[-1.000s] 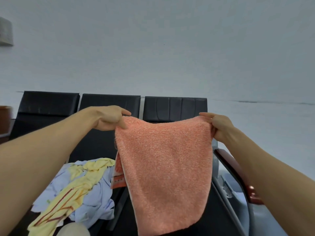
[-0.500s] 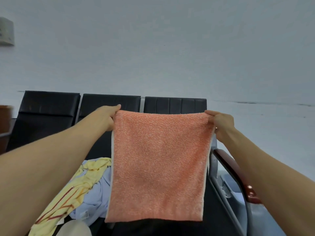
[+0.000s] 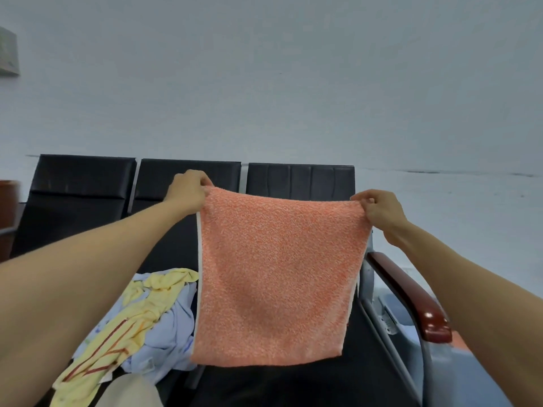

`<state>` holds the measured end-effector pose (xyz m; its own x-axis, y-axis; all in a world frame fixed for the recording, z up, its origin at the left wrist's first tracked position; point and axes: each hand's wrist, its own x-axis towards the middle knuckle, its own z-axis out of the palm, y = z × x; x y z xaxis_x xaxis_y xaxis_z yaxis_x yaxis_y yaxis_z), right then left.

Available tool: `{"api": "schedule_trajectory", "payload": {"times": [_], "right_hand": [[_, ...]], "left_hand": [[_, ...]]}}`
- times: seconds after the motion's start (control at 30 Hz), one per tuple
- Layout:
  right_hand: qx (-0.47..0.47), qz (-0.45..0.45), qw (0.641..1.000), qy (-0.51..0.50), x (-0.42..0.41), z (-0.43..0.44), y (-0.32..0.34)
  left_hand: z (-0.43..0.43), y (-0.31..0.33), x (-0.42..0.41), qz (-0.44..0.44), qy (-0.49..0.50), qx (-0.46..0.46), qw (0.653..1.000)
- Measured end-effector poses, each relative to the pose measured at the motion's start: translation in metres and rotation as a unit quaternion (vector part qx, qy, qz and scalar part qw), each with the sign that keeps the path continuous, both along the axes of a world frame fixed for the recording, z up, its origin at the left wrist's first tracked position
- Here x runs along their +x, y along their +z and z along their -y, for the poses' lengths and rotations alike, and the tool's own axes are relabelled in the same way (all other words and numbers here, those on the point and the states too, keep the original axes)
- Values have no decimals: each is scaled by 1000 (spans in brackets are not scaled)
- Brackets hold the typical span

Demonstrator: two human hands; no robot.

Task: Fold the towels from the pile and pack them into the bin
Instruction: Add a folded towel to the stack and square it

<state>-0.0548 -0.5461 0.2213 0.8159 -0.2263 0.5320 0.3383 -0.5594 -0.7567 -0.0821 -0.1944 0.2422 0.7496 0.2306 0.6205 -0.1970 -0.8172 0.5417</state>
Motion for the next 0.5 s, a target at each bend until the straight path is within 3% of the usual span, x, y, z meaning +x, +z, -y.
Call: {"api": "schedule_trajectory", "payload": {"times": [0.07,0.13,0.27,0.4,0.5], "right_hand": [[-7,-27,999,21,0,-1,1],[-21,-66,995,70,-6,0,3],[-140,-171,966,134,-19,5,5],[-215,-141,965,51,-11,5,-2],[-297,-104,949,-5,-4,3,-4]], "left_hand": [[1,-3,1,-23,2,-21,1000],[3,-5,3,-74,-20,-101,992],[3,-1,-3,-196,-83,-250,944],[-4,0,-10,-267,-190,-205,922],[-2,-6,-5,-218,-161,-96,958]]}}
